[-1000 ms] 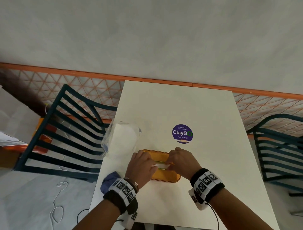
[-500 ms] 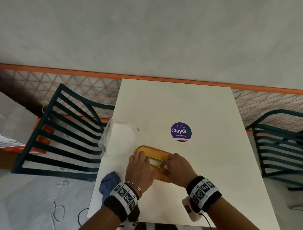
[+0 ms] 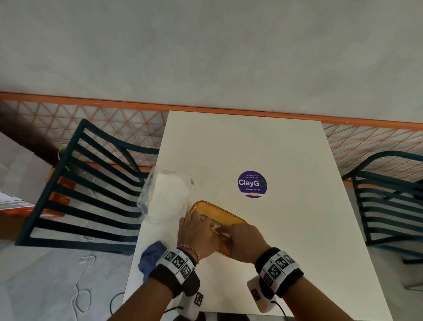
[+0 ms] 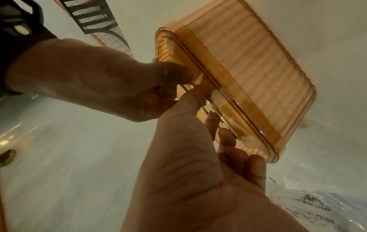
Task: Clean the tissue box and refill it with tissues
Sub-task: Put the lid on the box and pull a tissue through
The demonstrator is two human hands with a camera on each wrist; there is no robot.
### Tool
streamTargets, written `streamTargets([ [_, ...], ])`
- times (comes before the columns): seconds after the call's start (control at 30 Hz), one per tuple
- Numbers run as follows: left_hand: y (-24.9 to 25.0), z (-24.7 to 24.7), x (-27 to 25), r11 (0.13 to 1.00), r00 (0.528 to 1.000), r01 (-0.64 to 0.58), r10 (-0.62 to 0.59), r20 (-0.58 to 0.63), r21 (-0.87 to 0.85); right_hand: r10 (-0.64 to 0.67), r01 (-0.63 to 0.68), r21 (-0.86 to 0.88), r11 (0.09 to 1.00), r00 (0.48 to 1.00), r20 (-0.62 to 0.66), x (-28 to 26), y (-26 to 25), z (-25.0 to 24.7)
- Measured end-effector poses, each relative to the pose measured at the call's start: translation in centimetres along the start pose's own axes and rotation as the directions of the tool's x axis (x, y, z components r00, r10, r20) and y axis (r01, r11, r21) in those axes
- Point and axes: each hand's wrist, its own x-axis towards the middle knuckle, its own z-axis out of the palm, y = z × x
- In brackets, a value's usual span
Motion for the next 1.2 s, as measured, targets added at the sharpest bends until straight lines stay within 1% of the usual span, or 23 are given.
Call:
streamTargets([
  [0.23,0.2,0.2,0.3,0.999,1.0,-0.027,0.027,0.015,-0.023,-0.002,0.002,0.015,1.0,1.0,-0.005,-0.1,0.0,0.4],
  [0.37,0.0,0.1,0.5,0.994,1.0,-0.012,0.014,0.021,-0.107,0.011,-0.011,0.022,1.0,1.0,-0.025,-0.2,0.1,0.5],
  [0.5,-0.3,-0.1,0.5,0.99,1.0,-0.017,0.018,0.004,-0.14,0.03,-0.03,0.002,1.0,0.998,-0.046,-0.1,0.4,1.0],
  [0.6,-0.7,-0.1,0.4,0.984,1.0,-0.02,0.019,-0.009,-0.179,0.031,-0.033,-0.02,0.999,0.996,-0.089,-0.3,0.5,1.3],
  [0.73,-1.2,-0.1,0.3,0.976,0.997,-0.048,0.035,-0.066,-0.214,0.066,-0.063,0.024,0.998,0.987,-0.147,-0.5,0.3,1.3],
  [0.87,-1.8,-0.3,0.6,0.981,0.984,-0.089,0.061,-0.166,-0.171,0.143,-0.122,0.097,0.988,0.953,-0.266,-0.4,0.3,0.8],
  [1.0,-2.3,-0.6,1.0,0.985,0.967,-0.17,0.16,-0.197,-0.036,0.149,-0.153,0.011,0.988,0.944,-0.293,0.3,0.0,0.9],
  [1.1,-2.1,-0.9,1.3,0.966,0.945,-0.246,0.258,-0.199,0.084,0.163,-0.161,0.031,0.986,0.933,-0.322,1.0,-0.3,0.7],
  [1.2,-1.4,-1.2,1.5,0.958,0.941,-0.252,0.275,-0.196,0.135,0.155,-0.151,0.038,0.988,0.941,-0.301,1.3,-0.4,0.7],
])
